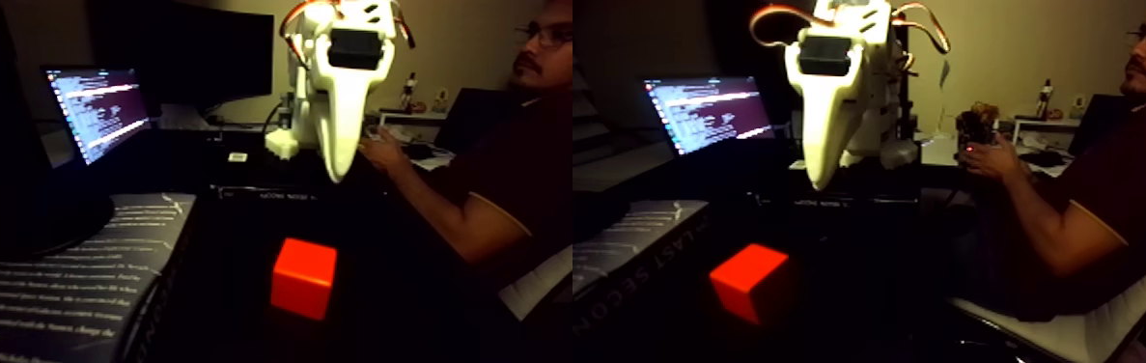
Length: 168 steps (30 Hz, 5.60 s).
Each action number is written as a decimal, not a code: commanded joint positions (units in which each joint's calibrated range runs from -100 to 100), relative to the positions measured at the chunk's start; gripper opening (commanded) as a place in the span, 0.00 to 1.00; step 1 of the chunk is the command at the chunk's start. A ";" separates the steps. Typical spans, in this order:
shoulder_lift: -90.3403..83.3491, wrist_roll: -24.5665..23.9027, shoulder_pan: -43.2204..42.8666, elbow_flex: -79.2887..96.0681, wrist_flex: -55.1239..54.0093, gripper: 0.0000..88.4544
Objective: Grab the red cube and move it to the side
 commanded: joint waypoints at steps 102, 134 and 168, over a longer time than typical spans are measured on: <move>-0.25 -0.06 -0.20 -0.27 0.02 0.01; 8.99 2.10 -0.37 -6.17 -0.66 0.01; 52.44 34.36 -0.53 -54.24 15.14 0.01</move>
